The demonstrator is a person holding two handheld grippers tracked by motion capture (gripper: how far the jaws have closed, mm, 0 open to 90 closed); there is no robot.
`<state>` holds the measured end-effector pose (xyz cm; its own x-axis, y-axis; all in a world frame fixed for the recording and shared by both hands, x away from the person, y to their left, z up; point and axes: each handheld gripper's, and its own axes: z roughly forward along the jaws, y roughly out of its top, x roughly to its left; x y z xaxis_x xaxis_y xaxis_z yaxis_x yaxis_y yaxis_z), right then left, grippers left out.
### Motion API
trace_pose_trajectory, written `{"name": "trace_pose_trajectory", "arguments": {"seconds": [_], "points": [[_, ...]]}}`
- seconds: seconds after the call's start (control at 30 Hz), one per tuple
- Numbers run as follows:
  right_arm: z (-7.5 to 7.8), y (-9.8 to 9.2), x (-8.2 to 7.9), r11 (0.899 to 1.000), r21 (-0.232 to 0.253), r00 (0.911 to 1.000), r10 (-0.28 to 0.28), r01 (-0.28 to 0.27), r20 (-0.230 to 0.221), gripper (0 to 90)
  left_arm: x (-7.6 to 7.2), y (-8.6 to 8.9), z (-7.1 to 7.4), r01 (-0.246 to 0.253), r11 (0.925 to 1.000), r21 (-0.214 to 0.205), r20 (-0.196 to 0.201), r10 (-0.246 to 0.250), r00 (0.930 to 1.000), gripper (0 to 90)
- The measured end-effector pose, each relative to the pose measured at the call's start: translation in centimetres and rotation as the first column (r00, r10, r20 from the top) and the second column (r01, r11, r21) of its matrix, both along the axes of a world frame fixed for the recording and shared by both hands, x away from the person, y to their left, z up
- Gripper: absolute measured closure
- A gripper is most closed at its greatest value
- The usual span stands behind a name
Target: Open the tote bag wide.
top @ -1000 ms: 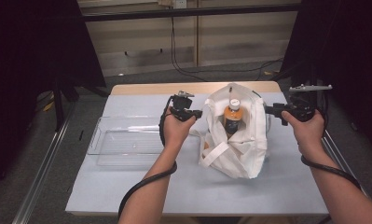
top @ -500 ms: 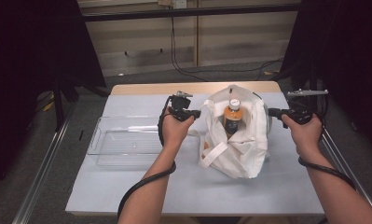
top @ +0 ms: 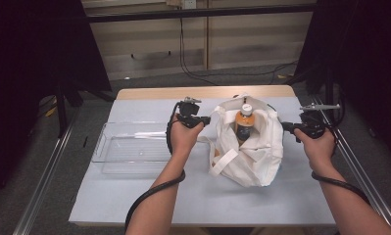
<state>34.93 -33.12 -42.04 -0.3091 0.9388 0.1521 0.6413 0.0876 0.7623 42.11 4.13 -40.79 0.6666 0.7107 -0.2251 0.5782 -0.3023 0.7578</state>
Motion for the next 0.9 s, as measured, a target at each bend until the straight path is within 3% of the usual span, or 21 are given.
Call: {"name": "trace_pose_trajectory", "arguments": {"seconds": [0.1, 0.2, 0.27, 0.33, 0.43, 0.57, 0.63, 0.9], "points": [[0.5, 0.2, -0.1, 1.000, -0.002, 1.0000, 0.004, -0.004, 0.006, 88.3, -0.1, -0.1, 0.4, -0.004, 0.9997, -0.025, -0.009, 0.004, 0.9999, 84.5], [1.0, 0.4, -0.1, 1.000, -0.009, 0.9998, 0.012, -0.012, 0.017, 88.0, -0.1, -0.1, 0.9, 0.005, 0.9996, -0.029, -0.009, -0.005, 1.0000, 76.5], [1.3, 0.6, 0.0, 1.000, -0.014, 0.9996, 0.015, -0.015, 0.022, 87.8, -0.2, -0.1, 1.3, -0.008, 0.9986, -0.053, -0.015, 0.007, 0.9999, 72.7], [1.4, 0.7, 0.0, 1.000, -0.020, 0.9994, 0.022, -0.021, 0.026, 87.6, -0.3, -0.1, 1.8, -0.021, 0.9986, -0.049, -0.003, 0.021, 0.9998, 66.3], [1.6, 0.9, -0.1, 1.000, -0.021, 0.9994, 0.022, -0.021, 0.028, 87.2, -0.3, -0.2, 2.7, -0.026, 0.9977, -0.062, -0.015, 0.026, 0.9996, 60.6], [1.9, 1.1, 0.0, 0.999, -0.028, 0.9994, 0.023, -0.022, 0.027, 86.9, -0.4, -0.6, 4.0, -0.026, 0.9982, -0.053, 0.010, 0.026, 0.9996, 54.7], [2.0, 1.2, 0.0, 0.999, -0.033, 0.9992, 0.029, -0.028, 0.029, 86.4, -0.3, -0.9, 4.5, -0.036, 0.9993, -0.012, 0.056, 0.037, 0.9978, 51.2], [2.1, 1.4, 0.1, 0.998, -0.045, 0.9991, 0.035, -0.034, 0.024, 85.8, 0.1, -2.0, 5.2, -0.038, 0.9975, -0.060, 0.027, 0.040, 0.9988, 40.1]]}}
